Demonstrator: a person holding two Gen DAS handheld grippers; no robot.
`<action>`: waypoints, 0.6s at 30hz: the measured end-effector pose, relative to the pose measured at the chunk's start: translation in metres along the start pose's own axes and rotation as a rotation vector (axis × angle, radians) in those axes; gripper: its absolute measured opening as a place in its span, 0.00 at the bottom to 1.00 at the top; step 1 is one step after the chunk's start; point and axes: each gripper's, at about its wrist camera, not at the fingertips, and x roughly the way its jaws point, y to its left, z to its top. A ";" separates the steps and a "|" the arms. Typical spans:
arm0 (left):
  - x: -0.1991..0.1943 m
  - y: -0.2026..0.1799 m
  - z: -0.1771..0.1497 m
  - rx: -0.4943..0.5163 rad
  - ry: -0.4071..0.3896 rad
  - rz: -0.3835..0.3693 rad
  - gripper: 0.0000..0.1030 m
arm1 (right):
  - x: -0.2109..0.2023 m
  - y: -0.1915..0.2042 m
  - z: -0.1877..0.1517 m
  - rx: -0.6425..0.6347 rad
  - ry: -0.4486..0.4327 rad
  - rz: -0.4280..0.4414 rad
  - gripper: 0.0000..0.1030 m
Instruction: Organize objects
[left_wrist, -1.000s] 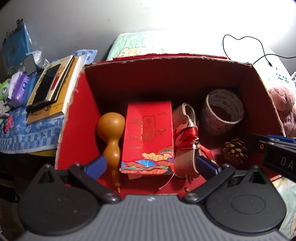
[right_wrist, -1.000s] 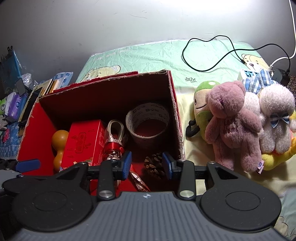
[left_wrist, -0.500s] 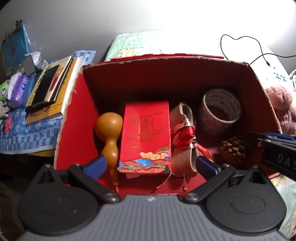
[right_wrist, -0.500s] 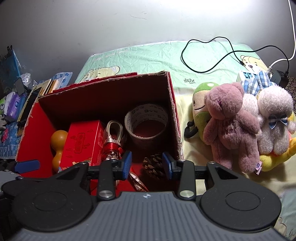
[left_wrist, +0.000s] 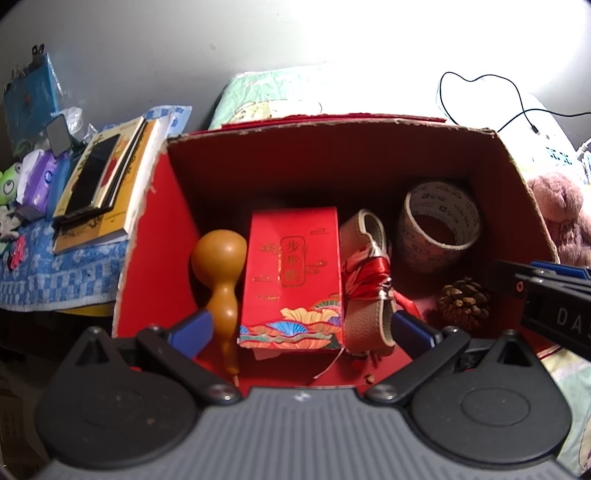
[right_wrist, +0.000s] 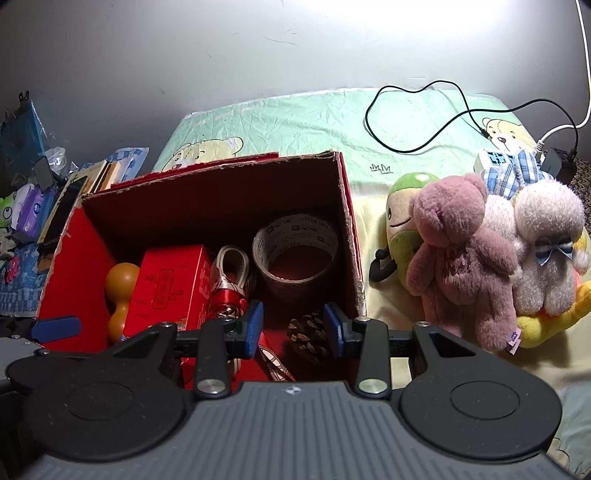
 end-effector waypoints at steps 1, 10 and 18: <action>0.000 0.000 0.000 0.000 0.000 0.001 0.99 | 0.000 -0.001 0.000 0.004 0.000 0.003 0.38; -0.001 0.001 -0.001 -0.004 -0.005 0.001 0.99 | 0.001 0.003 -0.001 -0.003 0.000 -0.002 0.38; -0.004 -0.001 -0.001 0.005 -0.018 0.005 0.99 | 0.001 0.002 -0.001 0.000 0.001 0.005 0.38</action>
